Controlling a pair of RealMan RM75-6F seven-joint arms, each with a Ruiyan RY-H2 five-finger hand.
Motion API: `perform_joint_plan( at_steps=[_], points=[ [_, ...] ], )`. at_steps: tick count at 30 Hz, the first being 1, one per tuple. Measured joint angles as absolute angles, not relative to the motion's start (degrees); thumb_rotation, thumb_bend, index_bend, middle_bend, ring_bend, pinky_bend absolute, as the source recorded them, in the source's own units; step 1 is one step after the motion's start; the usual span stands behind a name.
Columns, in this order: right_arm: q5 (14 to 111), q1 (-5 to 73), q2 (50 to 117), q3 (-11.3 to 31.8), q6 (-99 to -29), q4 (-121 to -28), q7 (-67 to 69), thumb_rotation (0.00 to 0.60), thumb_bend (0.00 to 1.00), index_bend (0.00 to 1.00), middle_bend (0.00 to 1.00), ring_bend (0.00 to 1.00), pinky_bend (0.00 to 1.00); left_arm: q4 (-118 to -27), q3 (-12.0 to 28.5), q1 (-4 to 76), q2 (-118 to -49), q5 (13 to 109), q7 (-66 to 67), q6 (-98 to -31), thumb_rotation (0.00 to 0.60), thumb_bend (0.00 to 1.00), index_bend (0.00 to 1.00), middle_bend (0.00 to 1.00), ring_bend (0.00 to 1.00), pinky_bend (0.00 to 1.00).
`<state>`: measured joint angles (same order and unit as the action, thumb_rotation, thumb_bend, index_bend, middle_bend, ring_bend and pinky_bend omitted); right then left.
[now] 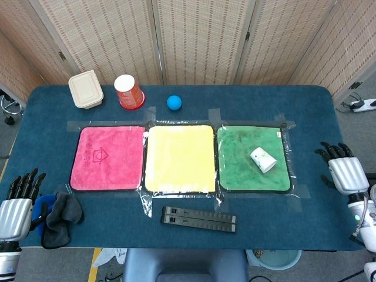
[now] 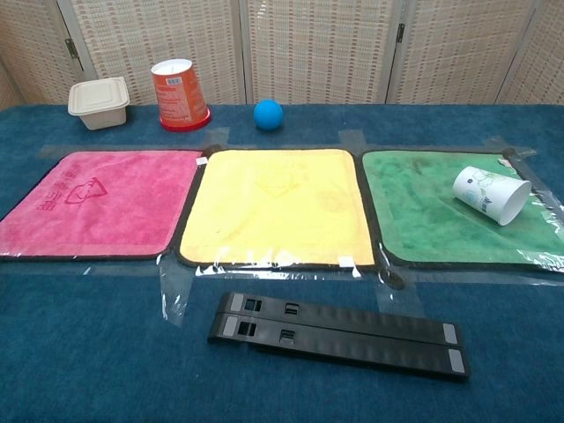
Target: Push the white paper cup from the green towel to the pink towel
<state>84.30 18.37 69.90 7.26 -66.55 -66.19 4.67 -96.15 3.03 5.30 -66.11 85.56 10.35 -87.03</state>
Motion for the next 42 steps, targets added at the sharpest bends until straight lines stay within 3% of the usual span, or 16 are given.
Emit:
perform_joint_plan(
  at_steps=[3,8,16,31,42],
  points=[
    [84.0,21.1,71.8,7.7,-63.7,-63.0,5.2,0.6,0.14,0.2,0.13,0.16,0.11,-96.5,3.0,5.0,-65.8,85.5,10.2,-87.3,0.6,0.58,0.07,0.03,0.04,0.0],
    [83.7,25.4,74.8,8.2,-59.1,-57.9,5.7,0.6,0.08,0.17,0.1,0.11,0.11,-96.6,3.0,4.9,-65.8,85.4,10.4,-87.4,0.6,0.58,0.07,0.03,0.04,0.0],
    [83.2,30.7,79.8,8.1,-52.9,-49.2,5.3,0.6,0.07,0.08,0.03,0.0,0.01,-96.8,3.0,4.7,-65.6,85.1,10.3,-87.4,0.6,0.58,0.07,0.03,0.04,0.0],
    [84.2,37.2,90.6,6.3,-47.9,-35.5,9.7,0.6,0.07,0.07,0.01,0.0,0.0,-96.7,3.0,4.7,-65.6,85.1,10.3,-87.2,0.6,0.58,0.07,0.03,0.04,0.0],
    [84.2,40.4,95.4,5.8,-46.0,-30.3,12.9,0.6,0.07,0.06,0.01,0.0,0.0,-96.3,2.9,4.7,-65.7,84.9,10.2,-86.8,0.6,0.58,0.07,0.03,0.04,0.0]
  ],
)
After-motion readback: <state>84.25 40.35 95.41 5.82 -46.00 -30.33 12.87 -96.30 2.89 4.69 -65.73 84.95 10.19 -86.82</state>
